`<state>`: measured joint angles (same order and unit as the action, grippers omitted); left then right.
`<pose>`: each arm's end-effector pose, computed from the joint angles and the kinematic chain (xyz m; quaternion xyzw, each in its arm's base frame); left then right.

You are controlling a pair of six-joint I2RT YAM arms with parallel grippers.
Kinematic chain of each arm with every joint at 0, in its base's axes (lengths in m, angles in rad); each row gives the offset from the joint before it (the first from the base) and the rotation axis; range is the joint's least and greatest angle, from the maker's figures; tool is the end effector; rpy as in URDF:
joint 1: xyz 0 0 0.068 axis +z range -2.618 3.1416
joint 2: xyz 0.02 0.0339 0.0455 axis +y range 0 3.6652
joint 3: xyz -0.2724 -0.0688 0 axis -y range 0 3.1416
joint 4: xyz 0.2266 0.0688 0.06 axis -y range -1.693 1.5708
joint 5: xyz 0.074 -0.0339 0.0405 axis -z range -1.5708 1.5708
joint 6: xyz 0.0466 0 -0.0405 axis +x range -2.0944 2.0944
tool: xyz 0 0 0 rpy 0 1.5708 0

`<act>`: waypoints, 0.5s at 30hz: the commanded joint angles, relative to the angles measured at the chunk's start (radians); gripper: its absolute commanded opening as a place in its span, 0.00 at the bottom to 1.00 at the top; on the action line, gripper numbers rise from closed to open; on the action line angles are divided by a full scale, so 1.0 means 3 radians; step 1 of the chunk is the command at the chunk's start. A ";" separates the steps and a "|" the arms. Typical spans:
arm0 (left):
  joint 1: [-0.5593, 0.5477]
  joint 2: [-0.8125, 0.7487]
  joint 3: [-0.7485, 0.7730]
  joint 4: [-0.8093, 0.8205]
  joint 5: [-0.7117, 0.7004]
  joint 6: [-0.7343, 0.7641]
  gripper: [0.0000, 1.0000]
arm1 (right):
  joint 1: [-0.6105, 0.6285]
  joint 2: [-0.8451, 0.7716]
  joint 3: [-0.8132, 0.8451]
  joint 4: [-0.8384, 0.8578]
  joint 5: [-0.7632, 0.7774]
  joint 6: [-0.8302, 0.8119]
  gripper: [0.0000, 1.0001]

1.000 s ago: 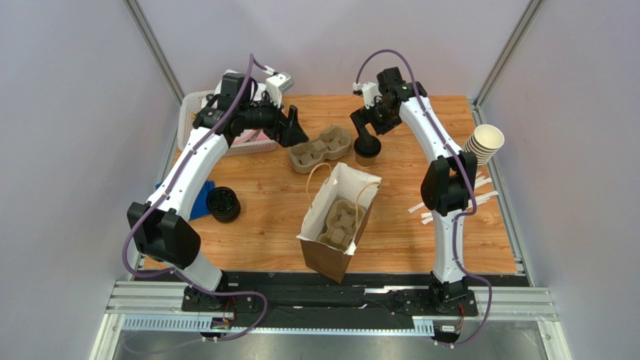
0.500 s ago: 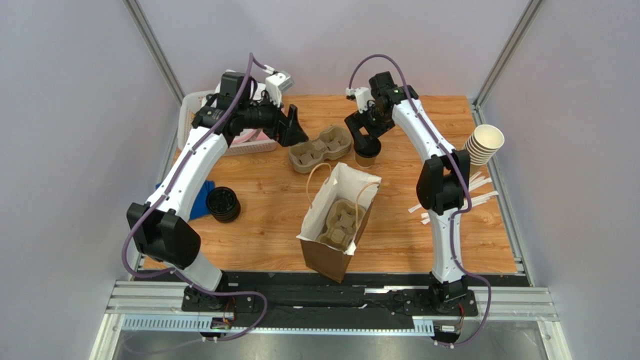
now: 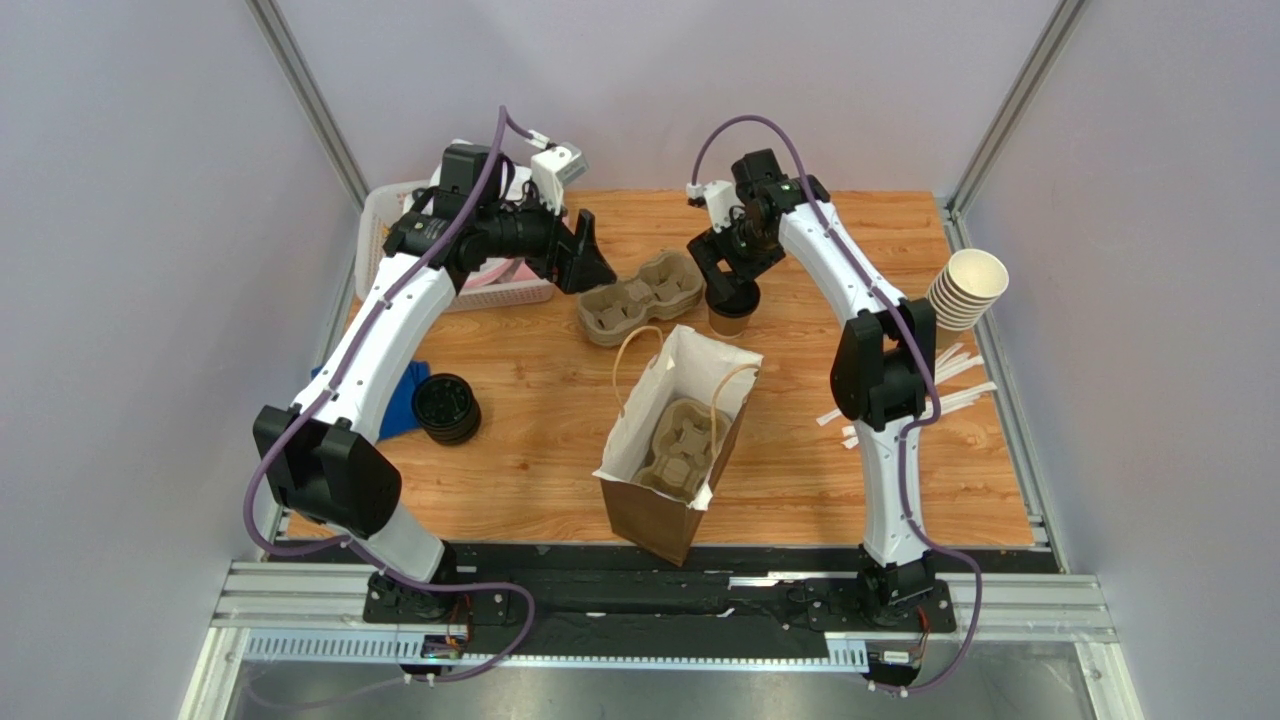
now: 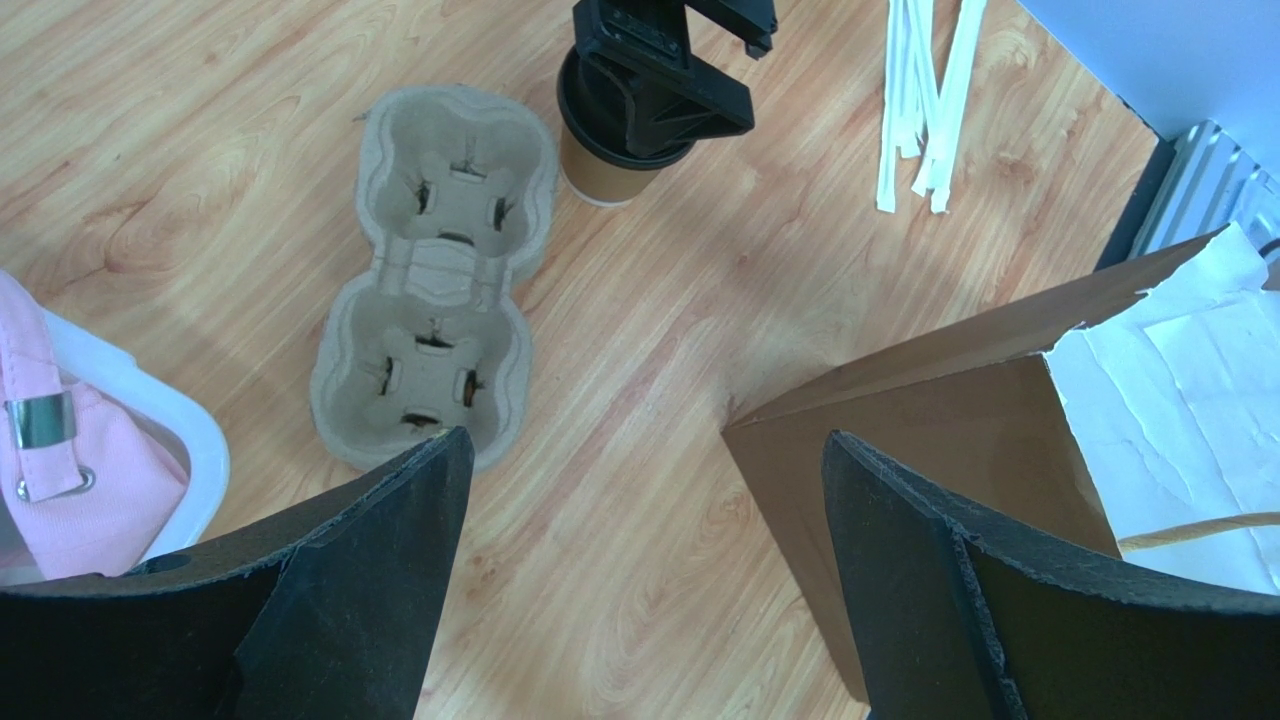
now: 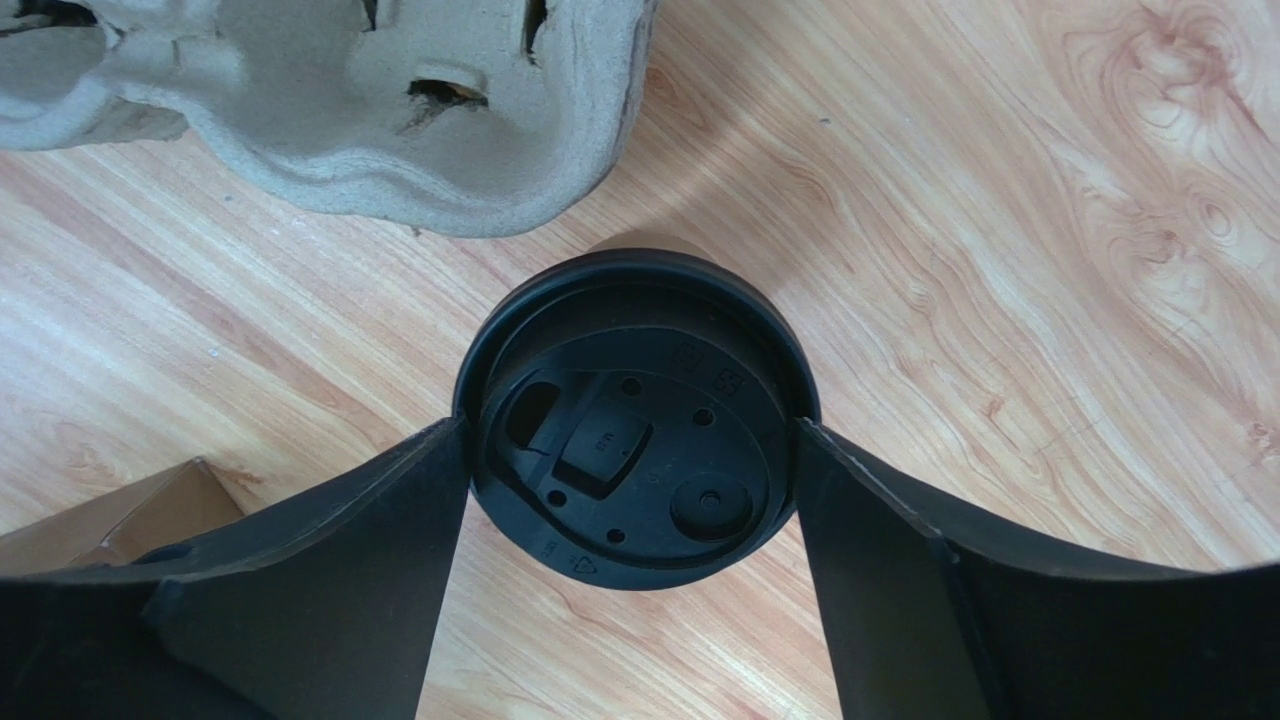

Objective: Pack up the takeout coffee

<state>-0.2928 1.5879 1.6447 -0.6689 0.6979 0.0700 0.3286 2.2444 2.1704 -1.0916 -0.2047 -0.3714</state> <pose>0.3143 -0.1260 0.3956 0.3055 0.7917 -0.3497 0.3970 0.4394 0.1598 0.2595 -0.3534 0.9083 0.0958 0.2023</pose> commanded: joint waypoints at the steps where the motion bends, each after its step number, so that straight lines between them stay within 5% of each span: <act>1: 0.0015 -0.0047 0.0117 0.0031 -0.0005 0.0063 0.94 | 0.0029 -0.0006 -0.0045 0.0116 0.0079 -0.0097 0.79; 15: 0.0015 -0.0088 0.0081 0.0097 0.0000 0.0002 0.93 | 0.0024 -0.0200 0.0102 0.0024 0.0125 -0.0214 0.63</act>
<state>-0.2928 1.5879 1.6447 -0.6685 0.6971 0.0689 0.3332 2.2421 2.1643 -1.0809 -0.1856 -0.4091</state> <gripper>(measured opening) 0.934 0.722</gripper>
